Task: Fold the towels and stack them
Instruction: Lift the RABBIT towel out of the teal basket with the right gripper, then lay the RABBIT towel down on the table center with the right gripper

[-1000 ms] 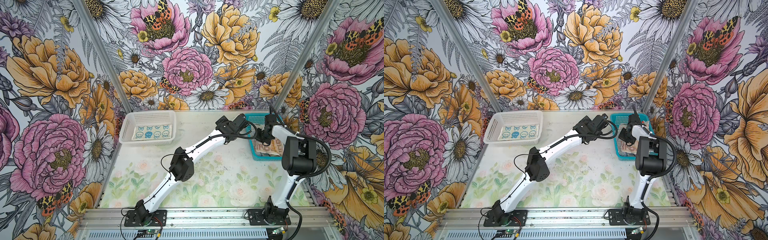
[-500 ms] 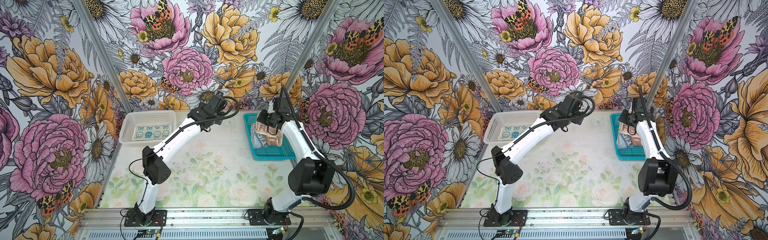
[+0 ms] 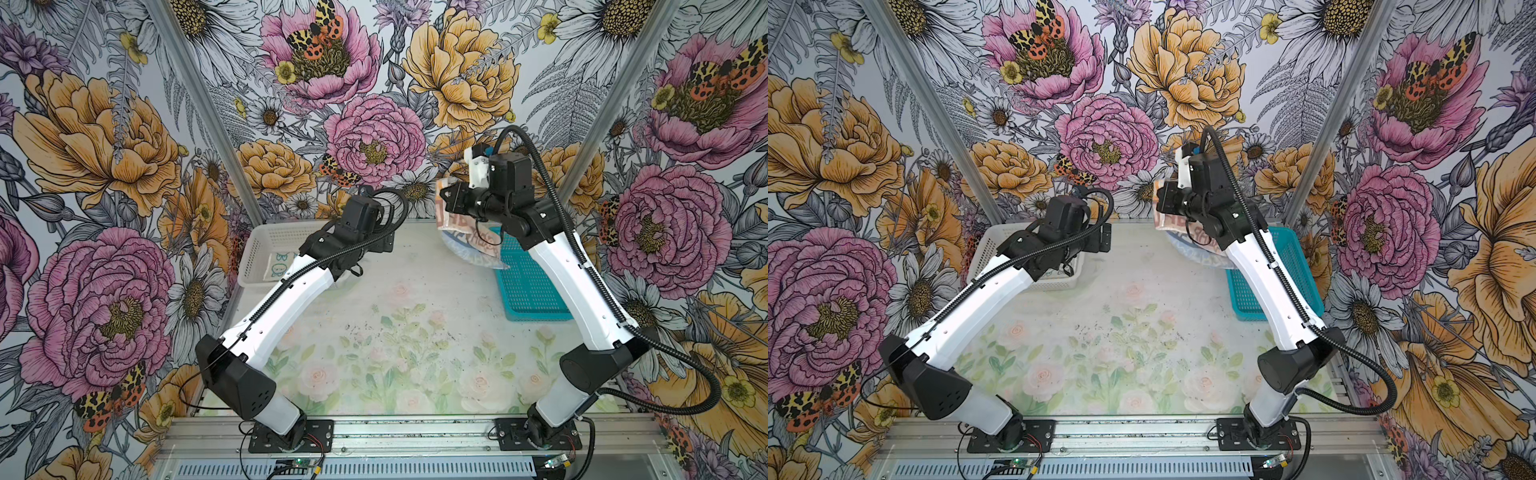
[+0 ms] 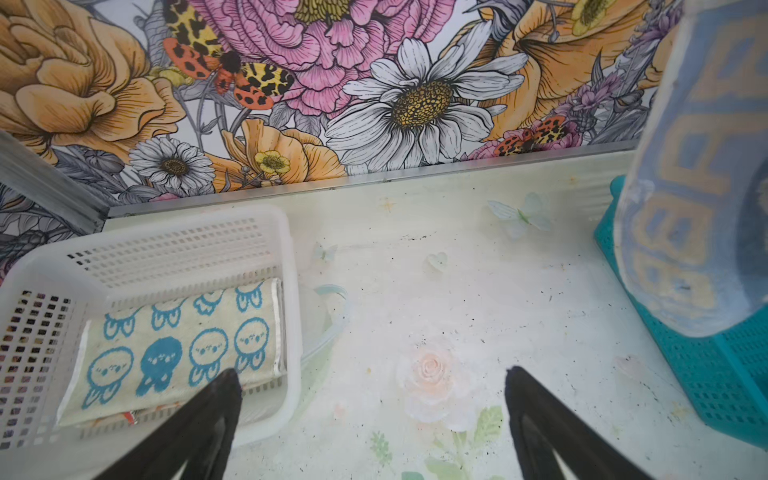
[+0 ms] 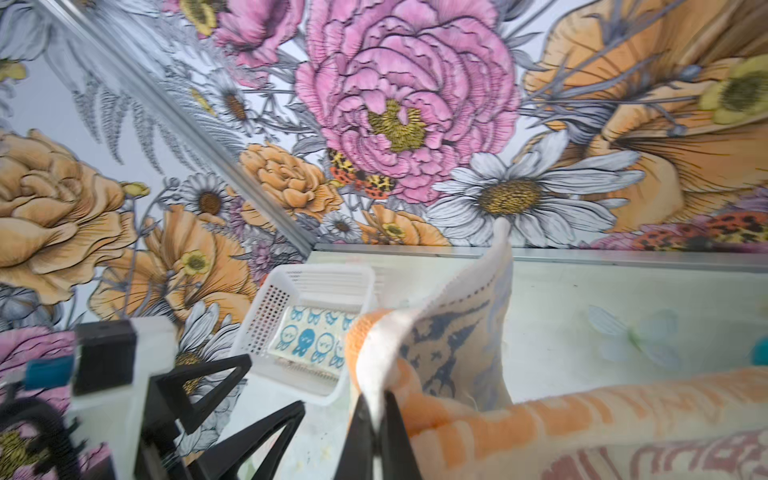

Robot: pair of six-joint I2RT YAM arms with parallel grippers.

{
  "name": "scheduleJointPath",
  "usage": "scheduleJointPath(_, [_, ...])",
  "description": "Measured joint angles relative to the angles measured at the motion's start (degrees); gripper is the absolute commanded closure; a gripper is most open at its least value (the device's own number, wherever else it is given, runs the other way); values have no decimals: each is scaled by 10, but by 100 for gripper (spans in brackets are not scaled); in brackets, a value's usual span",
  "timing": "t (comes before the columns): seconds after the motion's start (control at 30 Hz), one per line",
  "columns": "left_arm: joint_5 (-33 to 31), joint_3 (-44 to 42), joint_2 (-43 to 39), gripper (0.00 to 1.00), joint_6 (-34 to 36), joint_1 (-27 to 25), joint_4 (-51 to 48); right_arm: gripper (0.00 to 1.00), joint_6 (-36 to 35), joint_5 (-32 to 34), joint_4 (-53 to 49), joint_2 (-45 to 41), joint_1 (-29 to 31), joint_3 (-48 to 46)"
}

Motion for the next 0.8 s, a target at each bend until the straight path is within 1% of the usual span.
scheduleJointPath(0.07, [13,-31,-33,1,-13,22,8,100,2,-5,-5,28,28,55])
scheduleJointPath(0.17, [29,-67,-66,1,-26,47,19,100,6,-14,-13,52,49,102])
scheduleJointPath(0.37, [49,-94,-71,1,-36,59,27,100,8,-22,-25,56,43,103])
scheduleJointPath(0.47, [58,-96,-62,1,-42,59,30,100,8,-23,-22,54,24,57])
scheduleJointPath(0.57, [73,-96,-44,1,-46,59,33,100,8,-27,-25,76,-10,19])
scheduleJointPath(0.67, [85,-101,-25,1,-53,59,33,100,7,-29,-23,140,-50,15])
scheduleJointPath(0.77, [97,-111,-7,1,-60,59,34,100,3,-30,-25,225,-79,27])
scheduleJointPath(0.8, [103,-114,0,1,-62,59,34,97,3,-31,-25,257,-88,36])
